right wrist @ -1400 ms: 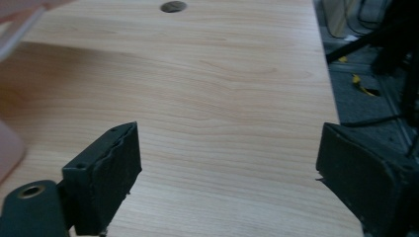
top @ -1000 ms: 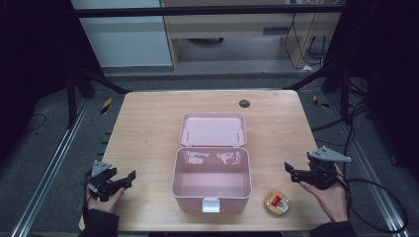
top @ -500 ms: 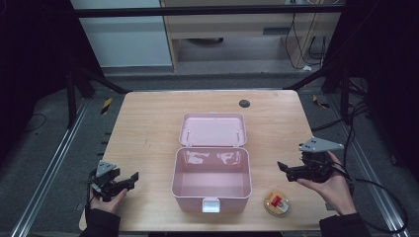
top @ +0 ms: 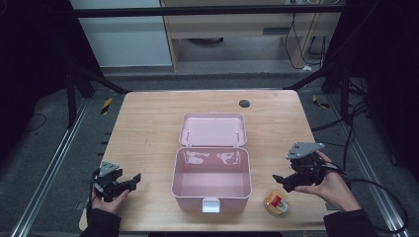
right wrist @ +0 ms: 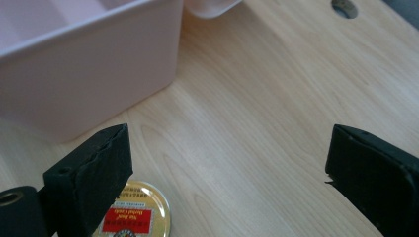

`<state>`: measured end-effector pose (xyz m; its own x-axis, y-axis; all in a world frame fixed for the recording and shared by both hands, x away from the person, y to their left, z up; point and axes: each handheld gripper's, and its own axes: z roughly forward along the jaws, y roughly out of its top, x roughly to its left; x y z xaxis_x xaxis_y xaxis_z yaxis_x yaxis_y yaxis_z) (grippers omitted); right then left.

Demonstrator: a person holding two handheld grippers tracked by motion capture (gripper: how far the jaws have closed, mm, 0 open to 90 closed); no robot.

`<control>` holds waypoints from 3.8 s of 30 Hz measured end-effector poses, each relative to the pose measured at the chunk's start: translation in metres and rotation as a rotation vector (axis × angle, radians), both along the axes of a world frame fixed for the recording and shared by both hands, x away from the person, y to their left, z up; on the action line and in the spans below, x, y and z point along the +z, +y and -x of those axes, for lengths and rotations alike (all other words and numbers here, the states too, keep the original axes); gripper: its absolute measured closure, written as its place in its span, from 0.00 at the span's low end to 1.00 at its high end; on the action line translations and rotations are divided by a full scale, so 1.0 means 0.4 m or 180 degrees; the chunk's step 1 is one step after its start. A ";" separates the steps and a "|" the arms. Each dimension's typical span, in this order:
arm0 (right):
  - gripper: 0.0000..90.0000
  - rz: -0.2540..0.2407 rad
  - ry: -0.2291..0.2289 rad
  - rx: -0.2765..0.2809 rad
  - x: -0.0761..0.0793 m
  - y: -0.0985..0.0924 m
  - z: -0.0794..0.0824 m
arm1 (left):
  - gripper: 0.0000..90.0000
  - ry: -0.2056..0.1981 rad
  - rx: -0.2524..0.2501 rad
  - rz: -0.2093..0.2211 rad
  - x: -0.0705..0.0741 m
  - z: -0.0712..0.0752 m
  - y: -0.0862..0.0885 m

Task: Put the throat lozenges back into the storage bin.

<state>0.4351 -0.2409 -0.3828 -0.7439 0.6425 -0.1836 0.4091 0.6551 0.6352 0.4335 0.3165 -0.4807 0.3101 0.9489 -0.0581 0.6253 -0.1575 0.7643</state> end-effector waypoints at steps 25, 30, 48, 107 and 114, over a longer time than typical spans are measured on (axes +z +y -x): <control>0.06 0.0564 0.0507 0.0640 -0.081 0.028 0.044 | 0.26 0.0010 -0.0014 -0.0022 0.000 0.000 -0.003; 0.06 0.0680 0.0571 0.0746 -0.094 0.035 0.052 | 0.26 0.0017 -0.0024 -0.0026 0.000 0.000 -0.004; 0.05 0.1031 0.0745 0.1037 -0.151 0.060 0.065 | 0.27 0.0015 -0.0018 -0.0032 -0.001 -0.001 -0.004; 0.23 0.0772 0.0757 0.0826 -0.101 0.059 0.034 | 0.28 0.0070 -0.0055 -0.0051 -0.004 -0.004 -0.006; 0.23 0.0709 0.0683 0.0804 -0.060 0.064 0.024 | 0.28 0.0113 -0.0080 -0.0061 -0.007 -0.006 -0.009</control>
<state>0.4256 -0.2154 -0.4066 -0.9101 0.3964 -0.1210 0.3254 0.8642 0.3838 0.4357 0.3131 -0.4836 0.3320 0.9419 -0.0515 0.6477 -0.1880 0.7383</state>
